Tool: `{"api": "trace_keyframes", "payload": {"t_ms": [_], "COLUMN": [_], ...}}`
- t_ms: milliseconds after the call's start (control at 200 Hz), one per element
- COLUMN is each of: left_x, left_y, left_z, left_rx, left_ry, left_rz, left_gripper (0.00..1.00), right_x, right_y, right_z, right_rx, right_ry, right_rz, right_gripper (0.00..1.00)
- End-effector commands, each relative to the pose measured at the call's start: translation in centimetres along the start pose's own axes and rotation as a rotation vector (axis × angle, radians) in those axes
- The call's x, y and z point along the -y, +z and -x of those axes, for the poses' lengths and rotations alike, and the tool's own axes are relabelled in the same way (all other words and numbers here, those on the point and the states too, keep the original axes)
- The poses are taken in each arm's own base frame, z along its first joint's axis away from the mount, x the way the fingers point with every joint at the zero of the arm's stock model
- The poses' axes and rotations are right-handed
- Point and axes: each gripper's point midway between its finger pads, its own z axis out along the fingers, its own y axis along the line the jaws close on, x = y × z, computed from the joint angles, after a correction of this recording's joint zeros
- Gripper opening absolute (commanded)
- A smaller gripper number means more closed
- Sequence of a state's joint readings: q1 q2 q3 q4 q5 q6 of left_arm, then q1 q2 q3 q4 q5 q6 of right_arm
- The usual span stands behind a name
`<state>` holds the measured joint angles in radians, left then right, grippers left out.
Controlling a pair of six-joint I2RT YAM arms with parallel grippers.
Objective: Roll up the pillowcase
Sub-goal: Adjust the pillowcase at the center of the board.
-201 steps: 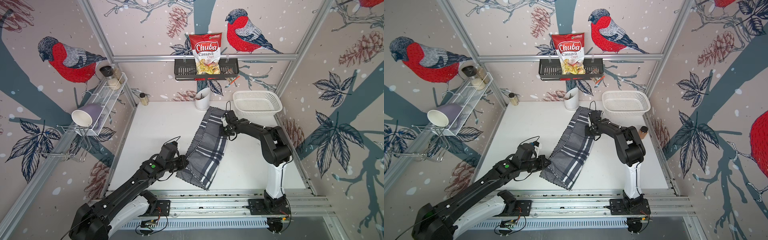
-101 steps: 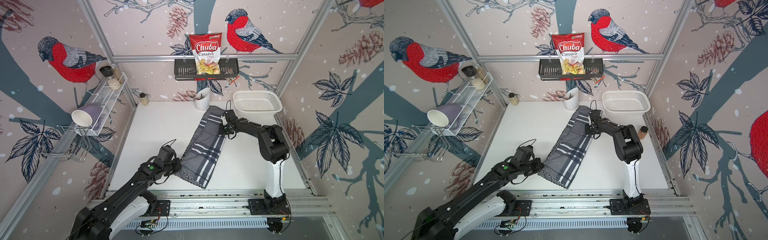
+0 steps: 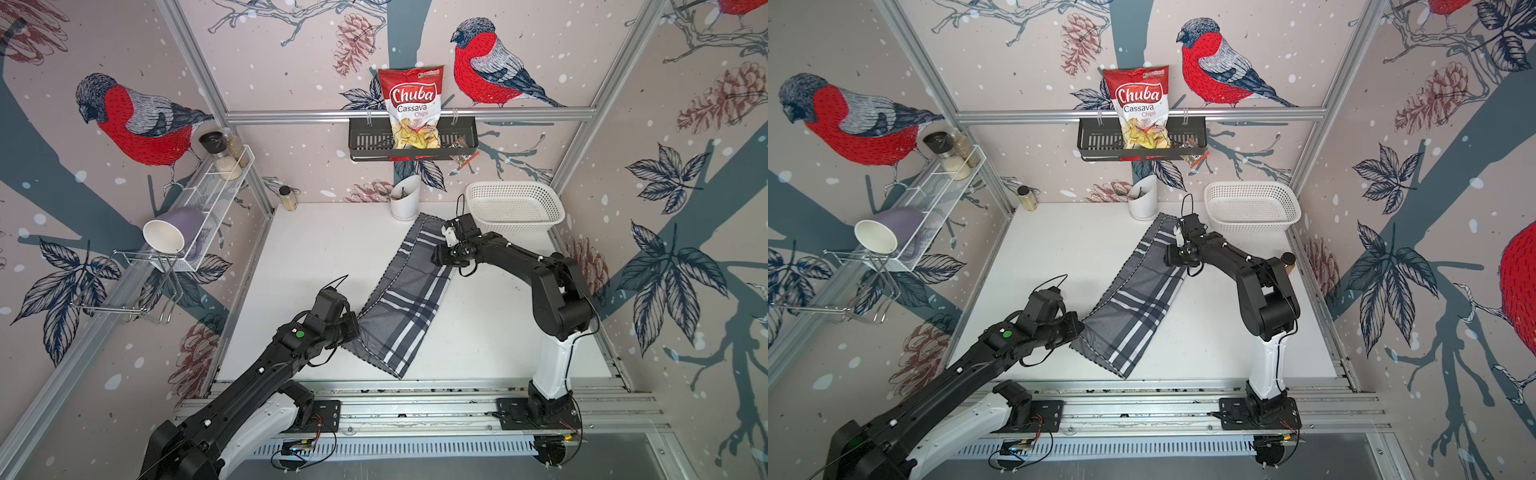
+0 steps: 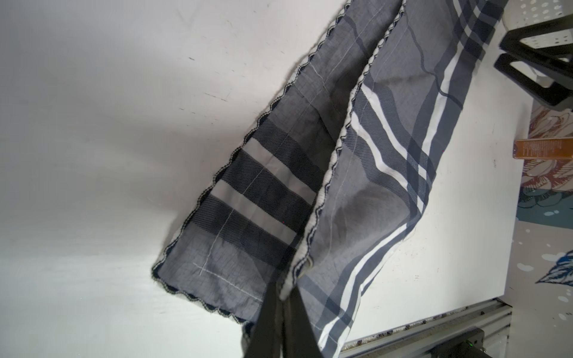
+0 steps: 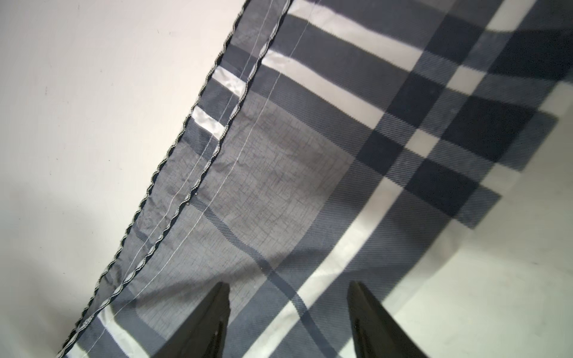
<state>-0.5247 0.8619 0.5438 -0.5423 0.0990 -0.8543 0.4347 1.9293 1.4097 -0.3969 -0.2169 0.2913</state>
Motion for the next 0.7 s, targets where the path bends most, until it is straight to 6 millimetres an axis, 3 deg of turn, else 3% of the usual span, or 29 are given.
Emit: {"api": "trace_keyframes", "payload": {"t_ms": [0,270,430,570,690], "left_x": [-1.7,-4.6,-6.3,-7.5,-7.2], "left_y": [-0.1,1.6,2.2,1.7,0.8], "left_z": [0.3,0.1,-0.2,0.2,1.3], "left_rx": [0.025,0.043,0.068,0.109,0.150], "left_ry": [-0.036,-0.079,-0.111,-0.138,-0.137], "left_rz": [0.084,0.208,0.247,0.307,0.320], "left_gripper": [0.00,0.00,0.00,0.00,0.00], "right_x": [0.0,0.2,0.7,1.5,2.5], "right_y": [-0.7,1.5,3.9,5.4,6.2], "right_z": [-0.2,-2.2,-3.5,-4.7,-5.6], "right_rx": [-0.004,-0.046,-0.104,-0.132,-0.148], "right_ry": [0.008,-0.010,-0.031,-0.013,0.005], "right_rz": [-0.003,-0.037,-0.083,-0.126,-0.161], "right_gripper": [0.67,0.69,0.59,0.57,0.52]}}
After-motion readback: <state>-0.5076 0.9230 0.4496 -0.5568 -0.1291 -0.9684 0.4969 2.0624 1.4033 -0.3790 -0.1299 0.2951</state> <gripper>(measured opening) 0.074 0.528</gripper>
